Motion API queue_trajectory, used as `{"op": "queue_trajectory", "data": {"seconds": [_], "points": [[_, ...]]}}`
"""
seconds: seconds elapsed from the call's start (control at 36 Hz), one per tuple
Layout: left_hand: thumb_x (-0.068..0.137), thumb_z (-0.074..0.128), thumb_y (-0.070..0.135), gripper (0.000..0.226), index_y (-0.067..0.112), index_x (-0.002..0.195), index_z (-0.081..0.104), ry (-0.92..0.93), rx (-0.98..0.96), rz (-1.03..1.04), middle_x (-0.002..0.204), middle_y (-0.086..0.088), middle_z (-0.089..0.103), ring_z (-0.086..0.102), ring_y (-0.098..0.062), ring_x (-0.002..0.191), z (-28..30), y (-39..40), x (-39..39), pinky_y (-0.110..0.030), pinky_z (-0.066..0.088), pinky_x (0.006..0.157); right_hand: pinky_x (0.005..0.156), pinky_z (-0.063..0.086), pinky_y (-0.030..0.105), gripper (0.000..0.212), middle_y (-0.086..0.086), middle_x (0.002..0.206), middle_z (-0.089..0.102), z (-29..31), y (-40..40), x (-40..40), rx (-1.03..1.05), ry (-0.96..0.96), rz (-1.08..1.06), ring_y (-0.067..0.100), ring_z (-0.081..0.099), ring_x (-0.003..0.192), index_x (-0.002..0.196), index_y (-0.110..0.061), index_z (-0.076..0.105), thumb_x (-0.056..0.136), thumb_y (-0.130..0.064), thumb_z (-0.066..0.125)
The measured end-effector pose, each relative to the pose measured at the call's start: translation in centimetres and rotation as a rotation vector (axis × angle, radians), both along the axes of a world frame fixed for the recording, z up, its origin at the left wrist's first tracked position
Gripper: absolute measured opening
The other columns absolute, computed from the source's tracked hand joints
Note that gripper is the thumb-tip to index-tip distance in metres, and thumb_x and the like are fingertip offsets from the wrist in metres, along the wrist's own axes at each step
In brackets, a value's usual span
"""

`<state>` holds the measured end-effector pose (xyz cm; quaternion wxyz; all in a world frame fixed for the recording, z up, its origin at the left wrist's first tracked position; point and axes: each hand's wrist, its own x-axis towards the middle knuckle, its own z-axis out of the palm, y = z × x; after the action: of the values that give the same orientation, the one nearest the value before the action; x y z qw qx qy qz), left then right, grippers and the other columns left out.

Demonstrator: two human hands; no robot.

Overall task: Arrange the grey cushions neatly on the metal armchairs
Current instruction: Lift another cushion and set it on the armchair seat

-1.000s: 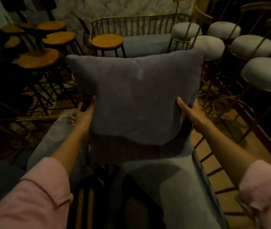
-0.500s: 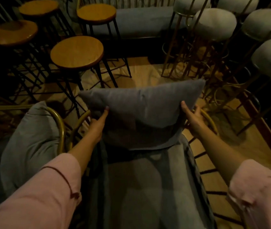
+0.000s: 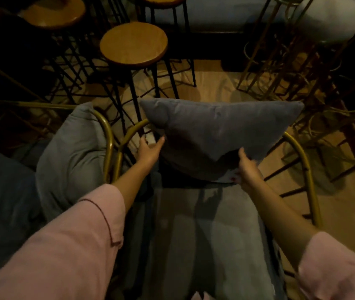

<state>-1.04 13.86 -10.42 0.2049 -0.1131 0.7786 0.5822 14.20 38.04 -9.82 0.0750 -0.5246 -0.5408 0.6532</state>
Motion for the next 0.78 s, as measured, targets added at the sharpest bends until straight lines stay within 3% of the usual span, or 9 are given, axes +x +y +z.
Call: {"op": "queue_trajectory", "data": {"seconds": [0.06,0.08,0.11,0.19,0.31,0.44,0.53,0.61,0.78], "points": [[0.08,0.073,0.04,0.082,0.009,0.145,0.034,0.093,-0.053,0.023,0.131,0.0,0.052,0.051,-0.016,0.12,0.9,-2.7,1.8,-0.033,0.042,0.106,0.062,0.051,0.031,0.053,0.006,0.124,0.06,0.3,-4.1,0.1,-0.084,-0.009,0.143,0.019,0.063,0.097,0.138,-0.015,0.047,0.093,-0.04,0.061],[0.086,0.07,0.026,0.068,0.005,0.142,0.038,0.136,-0.097,0.046,0.124,-0.004,0.054,0.051,-0.016,0.113,1.3,-4.2,2.6,-0.033,0.044,0.102,0.057,0.05,0.028,0.045,0.005,0.113,0.061,0.3,-6.2,0.0,-0.113,-0.015,0.225,0.014,0.064,0.085,0.134,-0.014,0.05,0.094,-0.032,0.062],[0.088,0.068,0.02,0.059,0.003,0.138,0.043,0.176,-0.145,0.075,0.122,-0.009,0.057,0.052,-0.017,0.109,1.3,-5.9,3.1,-0.035,0.046,0.1,0.061,0.053,0.03,0.043,0.004,0.11,0.06,0.5,-8.3,-0.1,-0.15,-0.035,0.309,0.013,0.066,0.084,0.133,-0.016,0.049,0.094,-0.029,0.062],[0.087,0.068,0.013,0.044,0.002,0.127,0.052,0.233,-0.203,0.199,0.122,-0.02,0.062,0.059,-0.027,0.11,1.6,-12.3,4.0,-0.033,0.046,0.095,0.089,0.05,0.045,0.063,0.007,0.137,0.048,1.3,-14.2,-1.3,-0.22,-0.121,0.528,0.031,0.052,0.125,0.146,-0.017,0.035,0.093,-0.036,0.063],[0.088,0.067,0.008,0.044,-0.005,0.127,0.052,0.181,-0.274,0.355,0.128,-0.025,0.058,0.056,-0.036,0.12,1.2,-21.3,4.5,-0.034,0.042,0.098,0.081,0.05,0.04,0.064,0.014,0.144,0.048,2.3,-20.6,-4.1,-0.097,-0.147,0.81,0.029,0.053,0.121,0.148,-0.008,0.036,0.096,-0.036,0.06],[0.087,0.069,0.015,0.053,-0.006,0.131,0.049,-0.045,-0.299,0.462,0.129,-0.025,0.058,0.055,-0.038,0.12,-1.3,-30.5,4.4,-0.039,0.042,0.1,0.066,0.043,0.035,0.035,0.022,0.093,0.064,3.0,-28.3,-8.4,0.116,-0.129,1.01,0.025,0.057,0.079,0.122,0.007,0.061,0.093,-0.013,0.058],[0.081,0.074,0.027,0.057,-0.005,0.124,0.055,-0.167,-0.302,0.439,0.124,-0.024,0.063,0.061,-0.038,0.114,-5.2,-35.4,3.6,-0.046,0.048,0.097,0.081,0.05,0.033,0.028,0.011,0.104,0.065,2.5,-32.6,-10.9,0.151,-0.095,1.067,0.024,0.062,0.097,0.116,-0.003,0.059,0.091,-0.016,0.06],[0.086,0.071,0.02,0.054,-0.007,0.128,0.052,-0.25,-0.303,0.444,0.128,-0.025,0.06,0.058,-0.038,0.119,-7.2,-38.1,2.4,-0.042,0.046,0.099,0.1,0.047,0.038,0.049,0.014,0.133,0.057,1.8,-36.1,-13.6,0.252,-0.037,1.053,0.031,0.056,0.122,0.137,-0.003,0.049,0.093,-0.021,0.061],[0.09,0.064,0.039,0.067,0.005,0.144,0.043,-0.449,-0.117,0.414,0.141,-0.013,0.055,0.054,-0.033,0.125,-10.9,-41.5,-1.2,-0.042,0.045,0.103,0.104,0.044,0.043,0.058,0.017,0.134,0.057,-1.4,-40.3,-18.3,0.509,-0.034,0.981,0.036,0.052,0.125,0.132,-0.006,0.052,0.084,-0.035,0.067]]}}
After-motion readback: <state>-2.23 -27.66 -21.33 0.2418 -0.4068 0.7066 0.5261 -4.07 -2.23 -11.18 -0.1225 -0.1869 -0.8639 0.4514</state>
